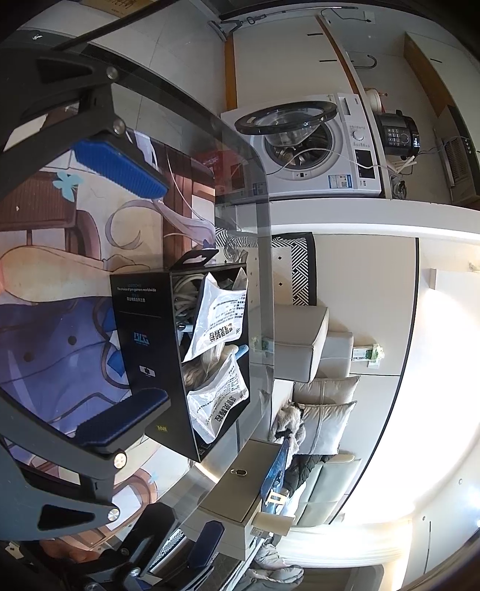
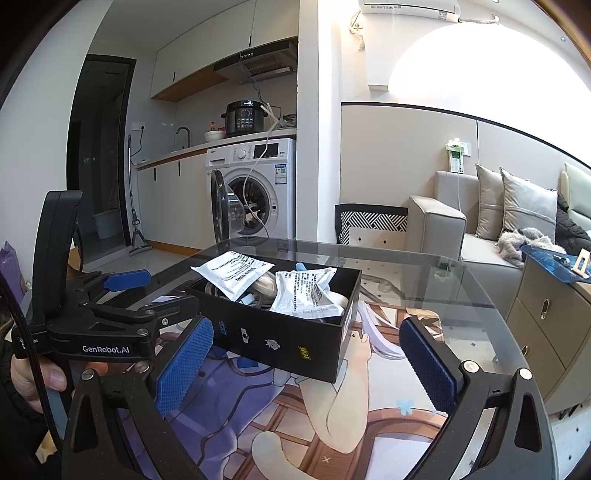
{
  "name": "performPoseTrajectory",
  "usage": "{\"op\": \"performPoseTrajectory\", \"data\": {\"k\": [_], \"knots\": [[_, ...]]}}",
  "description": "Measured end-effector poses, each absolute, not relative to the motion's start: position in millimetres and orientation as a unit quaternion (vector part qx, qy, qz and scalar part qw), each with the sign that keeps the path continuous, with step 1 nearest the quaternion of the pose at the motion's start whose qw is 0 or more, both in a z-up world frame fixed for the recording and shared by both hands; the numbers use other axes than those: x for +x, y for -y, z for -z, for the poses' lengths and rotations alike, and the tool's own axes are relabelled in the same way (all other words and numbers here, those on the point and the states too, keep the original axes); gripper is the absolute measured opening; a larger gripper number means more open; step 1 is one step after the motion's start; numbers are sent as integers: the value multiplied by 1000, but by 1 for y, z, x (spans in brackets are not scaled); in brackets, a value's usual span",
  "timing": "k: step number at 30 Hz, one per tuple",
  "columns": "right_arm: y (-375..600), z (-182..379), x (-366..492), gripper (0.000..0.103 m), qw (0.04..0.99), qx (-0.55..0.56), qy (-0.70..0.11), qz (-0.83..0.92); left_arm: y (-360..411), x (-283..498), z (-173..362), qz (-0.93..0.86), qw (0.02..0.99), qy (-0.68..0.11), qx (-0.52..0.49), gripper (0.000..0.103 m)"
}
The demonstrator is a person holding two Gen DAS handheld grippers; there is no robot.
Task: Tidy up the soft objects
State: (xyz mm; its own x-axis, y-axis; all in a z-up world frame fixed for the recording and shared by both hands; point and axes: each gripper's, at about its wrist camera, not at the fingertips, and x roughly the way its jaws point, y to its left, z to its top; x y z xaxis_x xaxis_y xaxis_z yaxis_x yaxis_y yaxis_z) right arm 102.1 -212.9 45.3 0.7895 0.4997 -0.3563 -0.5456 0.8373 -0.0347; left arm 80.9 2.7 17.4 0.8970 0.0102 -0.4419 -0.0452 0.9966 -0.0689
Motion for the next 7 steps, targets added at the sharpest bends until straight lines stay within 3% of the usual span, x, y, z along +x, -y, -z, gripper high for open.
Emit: {"op": "performPoseTrajectory", "data": {"k": [7], "knots": [[212,-45,102,103,943,-68,-169,-278,-2,79,-17,-21,974,-225,-34,103]]}}
